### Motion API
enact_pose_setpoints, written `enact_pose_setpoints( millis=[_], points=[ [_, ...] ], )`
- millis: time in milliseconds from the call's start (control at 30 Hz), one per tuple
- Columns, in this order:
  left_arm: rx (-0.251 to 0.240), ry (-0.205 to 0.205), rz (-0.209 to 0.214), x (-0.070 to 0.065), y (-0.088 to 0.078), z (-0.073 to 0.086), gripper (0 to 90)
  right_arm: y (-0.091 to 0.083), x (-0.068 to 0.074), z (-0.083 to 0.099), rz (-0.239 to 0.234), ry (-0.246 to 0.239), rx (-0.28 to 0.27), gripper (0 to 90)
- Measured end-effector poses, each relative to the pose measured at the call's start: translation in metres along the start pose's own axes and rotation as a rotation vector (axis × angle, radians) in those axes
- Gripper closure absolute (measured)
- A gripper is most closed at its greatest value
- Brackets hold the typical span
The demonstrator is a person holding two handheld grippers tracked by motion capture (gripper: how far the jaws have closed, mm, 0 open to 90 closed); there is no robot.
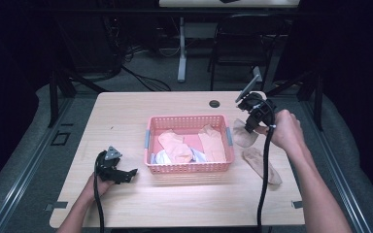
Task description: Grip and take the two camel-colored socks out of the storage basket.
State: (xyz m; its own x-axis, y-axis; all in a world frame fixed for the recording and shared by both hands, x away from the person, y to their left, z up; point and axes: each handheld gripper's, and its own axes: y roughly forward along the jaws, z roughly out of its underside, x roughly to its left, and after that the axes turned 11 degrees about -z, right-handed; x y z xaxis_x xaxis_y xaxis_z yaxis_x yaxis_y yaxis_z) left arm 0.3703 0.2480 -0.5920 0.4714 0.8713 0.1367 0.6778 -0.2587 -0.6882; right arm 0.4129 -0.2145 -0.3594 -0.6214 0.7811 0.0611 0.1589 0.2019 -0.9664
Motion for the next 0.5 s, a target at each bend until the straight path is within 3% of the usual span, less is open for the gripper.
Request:
enact_pose_setpoints(
  millis=[267, 500],
  points=[
    [0.0, 0.001, 0.0, 0.0, 0.0, 0.0, 0.0, -0.011, -0.025, 0.025, 0.022, 0.059, 0.004, 85.6],
    [0.0, 0.003, 0.0, 0.0, 0.0, 0.0, 0.0, -0.017, -0.039, 0.041, 0.027, 0.099, 0.003, 85.6]
  ],
)
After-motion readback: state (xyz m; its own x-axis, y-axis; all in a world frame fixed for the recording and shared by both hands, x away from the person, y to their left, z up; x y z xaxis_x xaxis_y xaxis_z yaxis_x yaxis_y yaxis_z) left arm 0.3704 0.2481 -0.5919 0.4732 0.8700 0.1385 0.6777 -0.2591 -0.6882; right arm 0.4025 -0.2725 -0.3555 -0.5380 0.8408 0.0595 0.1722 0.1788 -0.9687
